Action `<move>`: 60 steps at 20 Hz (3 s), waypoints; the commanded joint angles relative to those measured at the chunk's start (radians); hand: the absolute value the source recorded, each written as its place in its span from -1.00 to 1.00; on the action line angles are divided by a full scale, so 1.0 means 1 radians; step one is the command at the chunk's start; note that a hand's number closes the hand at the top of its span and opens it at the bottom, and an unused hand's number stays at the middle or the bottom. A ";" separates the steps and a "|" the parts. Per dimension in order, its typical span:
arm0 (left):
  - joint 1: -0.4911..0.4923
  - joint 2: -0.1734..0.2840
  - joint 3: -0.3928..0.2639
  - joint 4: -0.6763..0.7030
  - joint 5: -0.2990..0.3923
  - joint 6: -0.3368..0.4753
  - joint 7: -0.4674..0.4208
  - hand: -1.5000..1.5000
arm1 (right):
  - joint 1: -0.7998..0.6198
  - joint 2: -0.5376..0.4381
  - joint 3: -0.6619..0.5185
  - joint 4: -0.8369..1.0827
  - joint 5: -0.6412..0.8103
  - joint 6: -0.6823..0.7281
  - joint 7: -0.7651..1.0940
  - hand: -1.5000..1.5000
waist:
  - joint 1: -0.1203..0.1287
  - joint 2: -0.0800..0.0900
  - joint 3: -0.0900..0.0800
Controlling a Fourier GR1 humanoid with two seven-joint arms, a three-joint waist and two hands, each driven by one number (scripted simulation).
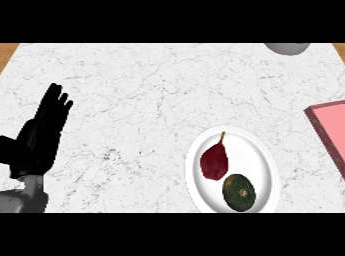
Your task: Pick the squash from the plate and place it in the cardboard box
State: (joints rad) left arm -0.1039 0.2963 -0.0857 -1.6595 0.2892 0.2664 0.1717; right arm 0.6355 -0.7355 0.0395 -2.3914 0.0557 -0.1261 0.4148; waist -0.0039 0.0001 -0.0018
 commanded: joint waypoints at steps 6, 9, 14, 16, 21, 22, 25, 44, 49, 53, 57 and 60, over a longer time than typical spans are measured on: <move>0.039 -0.060 -0.014 -0.017 -0.043 -0.013 -0.011 0.00 | -0.203 0.104 0.156 -0.045 0.174 0.061 0.307 -1.00 | 0.006 -0.001 0.001; 0.012 -0.027 0.036 -0.001 -0.022 -0.054 0.011 0.00 | -0.295 0.159 0.220 0.036 0.230 0.068 0.377 -1.00 | 0.008 0.000 0.001; 0.001 -0.057 0.048 -0.018 -0.061 -0.029 0.038 0.00 | -0.258 0.249 0.260 0.030 0.271 0.100 0.353 -1.00 | 0.001 -0.001 0.002; -0.003 -0.086 0.033 0.032 -0.069 -0.047 -0.002 0.00 | -0.374 0.300 0.280 0.147 0.296 0.098 0.361 -1.00 | 0.004 0.000 0.002; -0.012 -0.081 0.069 0.005 -0.076 -0.047 0.030 0.00 | -0.169 0.300 0.288 0.103 0.388 0.056 0.230 -1.00 | -0.007 -0.002 0.002; -0.031 -0.116 0.013 -0.021 -0.122 -0.008 0.070 0.00 | -0.350 0.381 0.337 0.180 0.434 0.062 0.335 -1.00 | 0.002 -0.001 0.002; 0.024 -0.065 0.109 -0.011 -0.053 -0.104 0.030 0.00 | -0.305 0.418 0.376 0.188 0.483 0.052 0.315 -1.00 | 0.002 -0.001 0.002; 0.043 -0.090 0.168 0.000 -0.086 -0.192 0.000 0.00 | -0.432 0.518 0.293 0.329 0.521 0.163 0.354 -1.00 | 0.004 -0.001 0.002; -0.002 -0.125 0.140 -0.063 -0.117 -0.130 0.116 0.00 | -0.454 0.523 0.262 0.374 0.493 0.194 0.312 -1.00 | 0.005 -0.001 0.002; 0.064 -0.179 0.104 -0.053 -0.149 -0.128 0.041 0.00 | -0.353 0.543 0.297 0.486 0.539 0.091 0.138 -1.00 | 0.003 -0.001 0.002; 0.031 -0.166 0.141 0.010 -0.156 -0.155 0.000 0.00 | -0.403 0.592 0.325 0.437 0.577 0.130 0.259 -1.00 | 0.003 -0.001 0.002; -0.010 -0.148 0.178 0.034 -0.133 -0.172 0.028 0.00 | -0.379 0.587 0.331 0.471 0.579 0.126 0.208 -1.00 | 0.001 -0.001 0.002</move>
State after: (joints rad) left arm -0.0980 0.1385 0.0556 -1.6720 0.1439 0.1207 0.2201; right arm 0.2428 -0.1640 0.3506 -1.9203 0.6132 -0.0029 0.6221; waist -0.0014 -0.0005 0.0002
